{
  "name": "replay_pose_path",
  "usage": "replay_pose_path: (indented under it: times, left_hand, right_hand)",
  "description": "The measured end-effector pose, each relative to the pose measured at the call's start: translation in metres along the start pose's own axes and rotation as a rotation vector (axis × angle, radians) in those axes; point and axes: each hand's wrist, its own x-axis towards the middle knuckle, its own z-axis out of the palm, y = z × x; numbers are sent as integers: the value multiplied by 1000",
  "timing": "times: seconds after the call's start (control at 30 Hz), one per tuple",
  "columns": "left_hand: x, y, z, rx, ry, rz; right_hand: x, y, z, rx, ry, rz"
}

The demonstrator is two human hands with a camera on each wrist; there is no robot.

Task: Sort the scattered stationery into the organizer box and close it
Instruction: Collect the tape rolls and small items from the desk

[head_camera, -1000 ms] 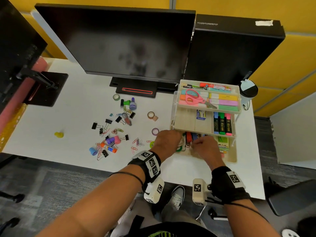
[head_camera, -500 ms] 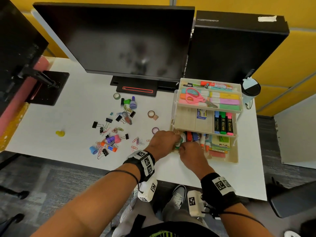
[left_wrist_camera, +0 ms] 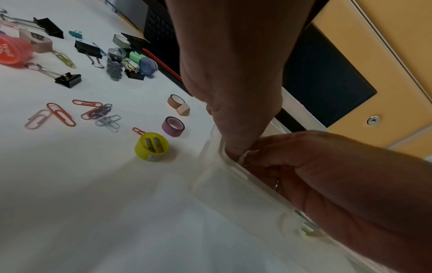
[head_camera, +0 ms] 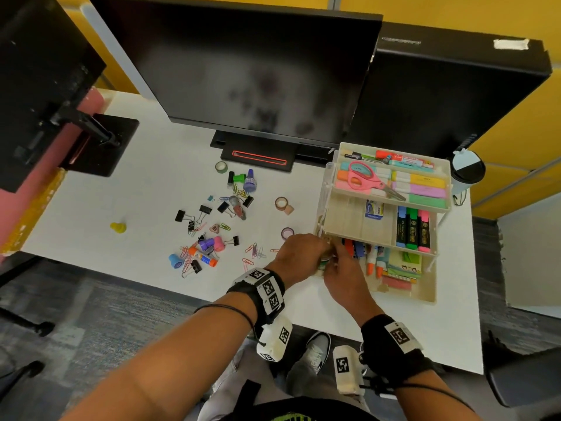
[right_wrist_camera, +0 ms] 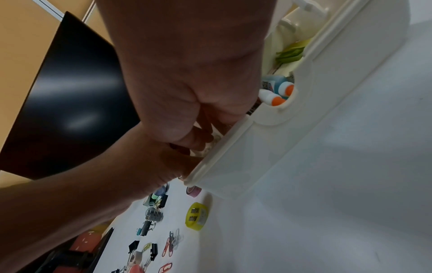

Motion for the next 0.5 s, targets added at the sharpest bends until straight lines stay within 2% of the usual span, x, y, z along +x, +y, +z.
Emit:
replay_pose_path:
  times: [0.2,0.37,0.5]
  left_hand:
    - [4,6,-6,29,23,-29]
    - [4,11,0,38,21,-56]
    - [-1,5,4,-49,68,-58]
  right_hand:
    - [-1,-6,-6,11,57,-25]
    - [-8,-7,-7,-93,206,-79]
    - [-14,-21,-8,-143,292,-162]
